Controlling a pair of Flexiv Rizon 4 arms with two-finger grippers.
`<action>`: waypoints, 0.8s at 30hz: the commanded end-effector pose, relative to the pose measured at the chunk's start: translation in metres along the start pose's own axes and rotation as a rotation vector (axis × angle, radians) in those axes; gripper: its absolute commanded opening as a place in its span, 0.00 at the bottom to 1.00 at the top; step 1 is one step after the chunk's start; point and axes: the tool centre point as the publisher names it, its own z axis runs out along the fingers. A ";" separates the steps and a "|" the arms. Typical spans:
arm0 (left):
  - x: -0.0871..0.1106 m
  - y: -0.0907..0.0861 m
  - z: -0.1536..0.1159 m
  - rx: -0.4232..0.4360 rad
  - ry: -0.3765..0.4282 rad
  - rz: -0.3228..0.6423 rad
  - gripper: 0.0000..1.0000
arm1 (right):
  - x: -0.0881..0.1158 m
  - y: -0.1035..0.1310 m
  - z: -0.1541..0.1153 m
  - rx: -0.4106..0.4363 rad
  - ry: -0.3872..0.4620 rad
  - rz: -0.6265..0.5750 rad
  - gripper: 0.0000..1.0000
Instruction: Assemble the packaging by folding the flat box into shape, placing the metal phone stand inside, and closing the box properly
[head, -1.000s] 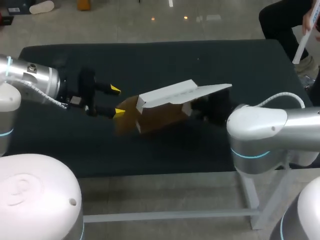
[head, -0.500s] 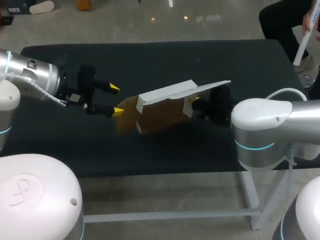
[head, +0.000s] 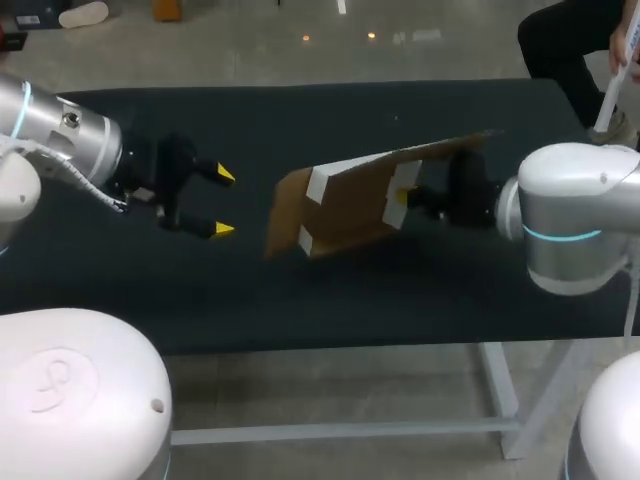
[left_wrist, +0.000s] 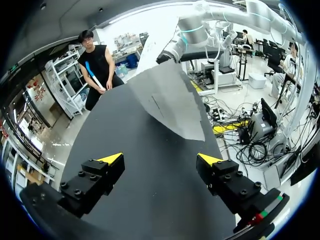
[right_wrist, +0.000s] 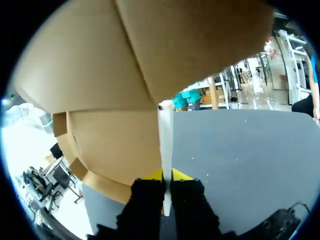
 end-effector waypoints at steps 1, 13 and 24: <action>-0.002 -0.001 -0.005 -0.026 0.007 -0.006 1.00 | -0.005 0.005 -0.004 0.232 0.065 0.016 0.00; -0.018 0.018 -0.010 -0.098 0.068 -0.082 1.00 | -0.004 -0.001 -0.001 0.430 0.055 0.059 0.00; -0.018 0.018 -0.010 -0.098 0.068 -0.082 1.00 | -0.004 -0.001 -0.001 0.430 0.055 0.059 0.00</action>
